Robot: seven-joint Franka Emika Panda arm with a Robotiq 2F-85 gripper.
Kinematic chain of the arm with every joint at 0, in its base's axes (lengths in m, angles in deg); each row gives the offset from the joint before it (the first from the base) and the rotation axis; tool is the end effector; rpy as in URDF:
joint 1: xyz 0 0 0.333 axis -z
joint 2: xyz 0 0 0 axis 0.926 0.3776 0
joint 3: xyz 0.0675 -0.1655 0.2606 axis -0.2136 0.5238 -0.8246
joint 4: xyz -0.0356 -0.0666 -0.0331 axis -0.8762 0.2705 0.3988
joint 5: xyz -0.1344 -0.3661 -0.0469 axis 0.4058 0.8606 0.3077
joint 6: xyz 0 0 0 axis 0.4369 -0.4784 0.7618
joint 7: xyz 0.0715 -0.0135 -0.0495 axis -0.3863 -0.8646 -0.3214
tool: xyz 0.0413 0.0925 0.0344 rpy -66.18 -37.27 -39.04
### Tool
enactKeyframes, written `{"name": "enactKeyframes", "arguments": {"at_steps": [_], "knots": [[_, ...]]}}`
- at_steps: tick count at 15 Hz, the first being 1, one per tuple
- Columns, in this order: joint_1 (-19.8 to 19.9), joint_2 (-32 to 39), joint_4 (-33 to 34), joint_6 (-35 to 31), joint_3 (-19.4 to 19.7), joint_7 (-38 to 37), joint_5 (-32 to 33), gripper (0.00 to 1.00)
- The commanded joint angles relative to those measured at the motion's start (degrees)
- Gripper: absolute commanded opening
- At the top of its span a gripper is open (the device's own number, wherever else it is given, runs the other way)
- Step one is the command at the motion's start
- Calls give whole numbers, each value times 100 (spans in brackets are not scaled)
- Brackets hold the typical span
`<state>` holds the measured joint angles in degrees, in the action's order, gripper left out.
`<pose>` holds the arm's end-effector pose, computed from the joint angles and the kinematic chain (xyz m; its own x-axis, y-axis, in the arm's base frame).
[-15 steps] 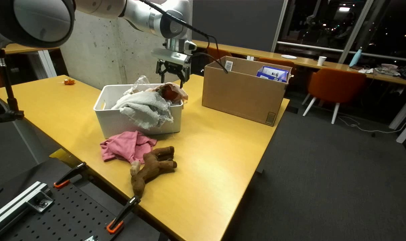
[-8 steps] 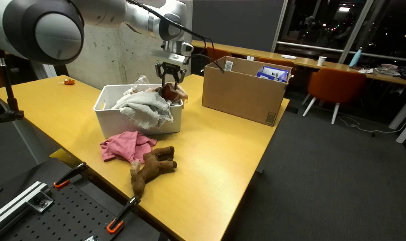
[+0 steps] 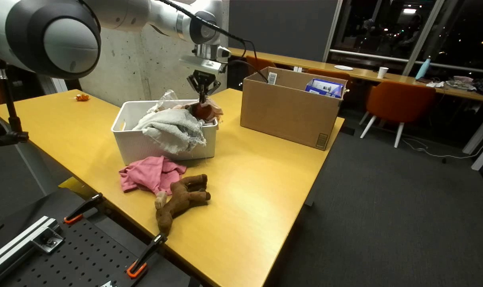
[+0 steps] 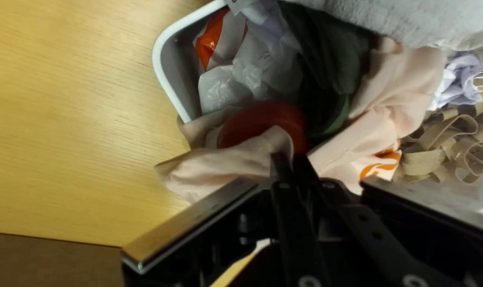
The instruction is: Take the moose and the beet plush toys out of the basket
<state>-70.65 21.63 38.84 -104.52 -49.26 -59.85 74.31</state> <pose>0.7892 0.0779 0.3474 0.9337 0.3507 0.0729 0.3570 -0.9275 -0.1105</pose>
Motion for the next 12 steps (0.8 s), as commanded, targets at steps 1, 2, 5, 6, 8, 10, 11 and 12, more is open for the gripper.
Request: {"name": "enactKeyframes", "arguments": {"at_steps": [1, 2, 5, 6, 8, 10, 11, 12], "knots": [[89, -354, -252, 255, -1, -105, -60, 0], [118, -420, -330, 256, 2, -135, -71, 2], [248, -868, -956, 156, 24, -239, -88, 2], [292, -1042, -1205, 108, 45, -278, -73, 2], [434, -1572, -1868, 6, 82, -333, -77, 2], [549, -2027, -2353, -61, 135, -401, -74, 2], [608, -2274, -2610, -89, 157, -421, -77, 2], [661, -2520, -2858, -133, 191, -427, -61, 2]]}}
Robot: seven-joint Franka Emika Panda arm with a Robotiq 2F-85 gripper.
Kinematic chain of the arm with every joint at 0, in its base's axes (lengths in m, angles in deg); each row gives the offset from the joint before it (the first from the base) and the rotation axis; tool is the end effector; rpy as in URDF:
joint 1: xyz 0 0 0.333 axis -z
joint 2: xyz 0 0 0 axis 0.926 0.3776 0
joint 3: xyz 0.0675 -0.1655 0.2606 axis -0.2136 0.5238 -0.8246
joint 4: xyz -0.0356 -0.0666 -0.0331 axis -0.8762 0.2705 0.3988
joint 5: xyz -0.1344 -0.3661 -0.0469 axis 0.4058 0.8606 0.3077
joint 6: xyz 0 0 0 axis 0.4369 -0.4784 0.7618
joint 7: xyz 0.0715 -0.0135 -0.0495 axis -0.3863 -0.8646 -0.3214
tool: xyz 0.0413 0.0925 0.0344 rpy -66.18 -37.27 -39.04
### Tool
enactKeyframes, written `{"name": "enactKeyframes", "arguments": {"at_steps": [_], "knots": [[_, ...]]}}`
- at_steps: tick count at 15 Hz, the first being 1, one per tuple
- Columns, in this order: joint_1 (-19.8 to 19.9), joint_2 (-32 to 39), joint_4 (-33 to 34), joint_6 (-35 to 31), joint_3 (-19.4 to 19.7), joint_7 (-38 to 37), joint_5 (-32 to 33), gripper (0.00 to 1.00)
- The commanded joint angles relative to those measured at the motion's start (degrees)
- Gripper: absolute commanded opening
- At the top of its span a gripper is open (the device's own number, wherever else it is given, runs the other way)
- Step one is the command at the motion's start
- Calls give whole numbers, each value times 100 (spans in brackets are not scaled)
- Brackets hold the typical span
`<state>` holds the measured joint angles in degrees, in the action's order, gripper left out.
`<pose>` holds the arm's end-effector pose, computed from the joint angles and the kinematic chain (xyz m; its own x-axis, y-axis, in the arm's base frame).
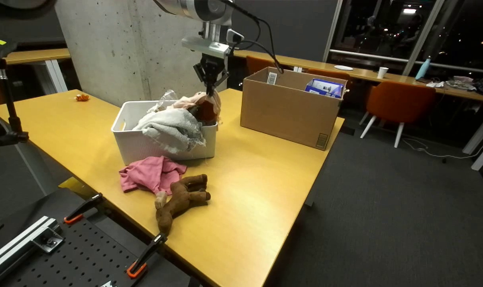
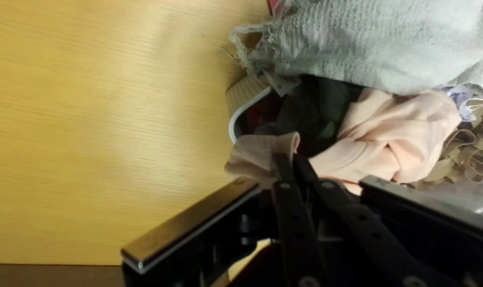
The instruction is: Take the moose and the beet plush toys out of the basket
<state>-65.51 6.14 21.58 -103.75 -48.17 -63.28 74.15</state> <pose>0.7483 0.0059 0.4091 0.9770 0.2125 0.0176 0.2132 -0.9717 -0.1014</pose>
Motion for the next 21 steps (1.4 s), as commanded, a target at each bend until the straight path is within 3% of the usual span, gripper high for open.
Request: {"name": "enactKeyframes", "arguments": {"at_steps": [1, 7, 13, 14, 17, 21], "knots": [[198, -1242, -1390, -209, 110, -85, -27, 2], [371, -2537, -2972, -299, 323, -38, -37, 2], [438, -3295, -4755, -1019, 606, -20, -58, 2], [452, -3294, -4945, -1192, 651, -18, -83, 31], [473, -3353, -5352, -1553, 731, 10, -140, 45], [526, -3480, -5454, -1780, 789, -4, -155, 75]]}}
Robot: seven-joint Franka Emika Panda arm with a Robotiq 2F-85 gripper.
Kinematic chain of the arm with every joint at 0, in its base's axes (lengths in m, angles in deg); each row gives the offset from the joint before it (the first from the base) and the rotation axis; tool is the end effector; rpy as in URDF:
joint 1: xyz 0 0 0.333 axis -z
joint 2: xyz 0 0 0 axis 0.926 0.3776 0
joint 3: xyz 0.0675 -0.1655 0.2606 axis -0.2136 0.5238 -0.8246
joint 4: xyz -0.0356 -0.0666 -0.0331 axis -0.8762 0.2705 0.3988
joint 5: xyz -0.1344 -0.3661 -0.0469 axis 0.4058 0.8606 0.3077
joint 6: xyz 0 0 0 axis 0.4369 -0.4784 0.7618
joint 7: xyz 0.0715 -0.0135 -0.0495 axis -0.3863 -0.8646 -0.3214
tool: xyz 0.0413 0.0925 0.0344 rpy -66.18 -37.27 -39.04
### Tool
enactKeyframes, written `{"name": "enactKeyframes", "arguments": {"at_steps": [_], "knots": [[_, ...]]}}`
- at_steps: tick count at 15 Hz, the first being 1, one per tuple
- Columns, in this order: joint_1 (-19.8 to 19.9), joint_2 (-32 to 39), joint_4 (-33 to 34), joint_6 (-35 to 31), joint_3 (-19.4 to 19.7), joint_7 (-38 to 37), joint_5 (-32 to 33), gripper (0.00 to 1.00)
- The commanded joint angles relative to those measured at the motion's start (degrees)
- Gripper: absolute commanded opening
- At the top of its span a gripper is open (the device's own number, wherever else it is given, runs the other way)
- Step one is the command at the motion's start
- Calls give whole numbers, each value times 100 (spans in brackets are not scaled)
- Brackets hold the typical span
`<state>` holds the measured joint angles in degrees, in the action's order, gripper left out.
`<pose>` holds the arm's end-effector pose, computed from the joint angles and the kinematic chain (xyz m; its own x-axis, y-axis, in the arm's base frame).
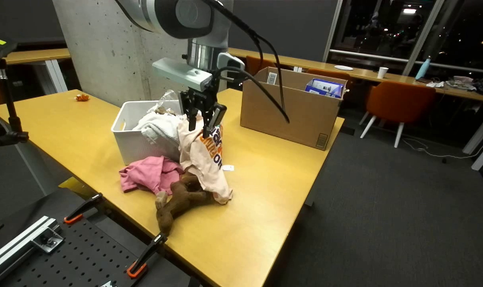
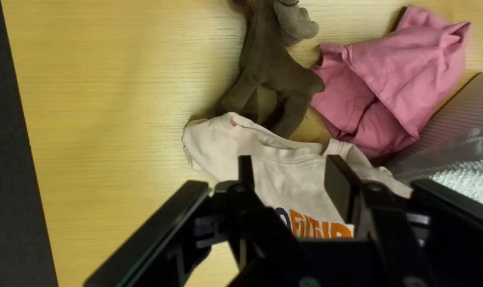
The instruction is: Take the moose and the beet plush toys out of the basket
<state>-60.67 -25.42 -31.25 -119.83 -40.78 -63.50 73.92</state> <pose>0.5630 -0.1067 0.3715 0.9965 -0.0073 -0.0833 -0.0129 -0.9976 -0.0675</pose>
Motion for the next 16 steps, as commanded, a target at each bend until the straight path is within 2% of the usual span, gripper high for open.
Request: {"name": "enactKeyframes", "arguments": {"at_steps": [1, 3, 4, 9, 16], "knots": [[54, -361, -155, -190, 62, 28, -142, 81], [74, -399, -16, -223, 93, 70, -156, 96], [62, -374, 73, -258, 95, 81, -161, 100], [-137, 145, 733, -640, -110, 453, -134, 100], [-493, 1598, 2163, -642, -570, 456, 75, 100]]}}
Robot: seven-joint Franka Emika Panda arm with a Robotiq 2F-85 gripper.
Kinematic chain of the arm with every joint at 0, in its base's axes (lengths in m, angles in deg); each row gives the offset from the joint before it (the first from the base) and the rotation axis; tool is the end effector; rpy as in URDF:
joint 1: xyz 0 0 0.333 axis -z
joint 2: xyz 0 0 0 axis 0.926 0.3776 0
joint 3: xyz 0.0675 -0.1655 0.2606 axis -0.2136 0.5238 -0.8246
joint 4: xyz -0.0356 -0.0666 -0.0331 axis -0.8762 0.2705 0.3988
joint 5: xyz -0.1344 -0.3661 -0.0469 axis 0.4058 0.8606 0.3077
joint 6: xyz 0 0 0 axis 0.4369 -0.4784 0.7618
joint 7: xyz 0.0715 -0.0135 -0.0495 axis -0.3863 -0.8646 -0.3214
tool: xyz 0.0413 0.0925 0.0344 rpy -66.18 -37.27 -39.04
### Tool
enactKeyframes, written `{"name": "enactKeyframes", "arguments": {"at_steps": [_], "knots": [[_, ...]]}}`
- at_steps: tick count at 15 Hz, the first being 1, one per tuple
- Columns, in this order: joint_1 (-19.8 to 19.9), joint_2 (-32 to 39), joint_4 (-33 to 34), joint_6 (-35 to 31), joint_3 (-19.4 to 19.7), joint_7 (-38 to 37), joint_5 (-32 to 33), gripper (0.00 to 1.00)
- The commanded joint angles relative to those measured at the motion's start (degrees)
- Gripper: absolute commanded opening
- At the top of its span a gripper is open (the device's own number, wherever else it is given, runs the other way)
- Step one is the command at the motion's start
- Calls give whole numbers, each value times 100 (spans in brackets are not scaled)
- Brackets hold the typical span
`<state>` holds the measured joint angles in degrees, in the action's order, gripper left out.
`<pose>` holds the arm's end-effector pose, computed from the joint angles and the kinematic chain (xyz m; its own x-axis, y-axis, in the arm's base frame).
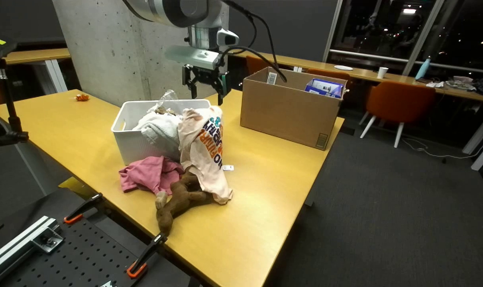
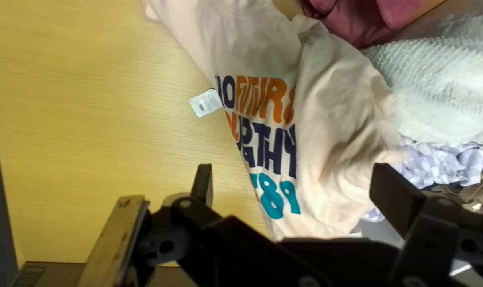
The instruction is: Take the moose and the beet plush toys out of the basket
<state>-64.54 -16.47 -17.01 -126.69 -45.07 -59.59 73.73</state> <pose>0.6516 -0.0320 0.4003 0.9729 0.1924 0.1285 0.1979 -0.9798 -0.0307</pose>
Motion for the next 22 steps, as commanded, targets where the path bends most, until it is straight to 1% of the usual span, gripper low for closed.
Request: {"name": "enactKeyframes", "arguments": {"at_steps": [1, 5, 6, 7, 8, 9, 10, 12, 13, 15, 16, 18, 21, 22], "knots": [[-149, 826, 876, 93, -199, 74, 105, 100], [-366, 1488, 1460, 199, -340, -1, 210, 100], [-394, 1640, 1595, 211, -349, 7, 232, 98], [-415, 1721, 1675, 240, -365, 5, 227, 74], [-426, 1824, 1776, 249, -369, -9, 230, 73], [-435, 1892, 1839, 250, -371, -23, 234, 67], [-437, 1939, 1885, 256, -375, -30, 240, 58], [-418, 1985, 1931, 243, -389, -39, 210, 44], [-403, 2004, 1942, 230, -405, -22, 185, 35], [-373, 2008, 1907, 205, -428, -3, 134, 22], [-363, 1996, 1864, 192, -419, -7, 134, 13], [-333, 1865, 1703, 172, -403, -29, 126, 0], [-275, 1574, 1382, 139, -349, -71, 164, 0], [-191, 1284, 1012, 59, -282, -89, 178, 1]]}}
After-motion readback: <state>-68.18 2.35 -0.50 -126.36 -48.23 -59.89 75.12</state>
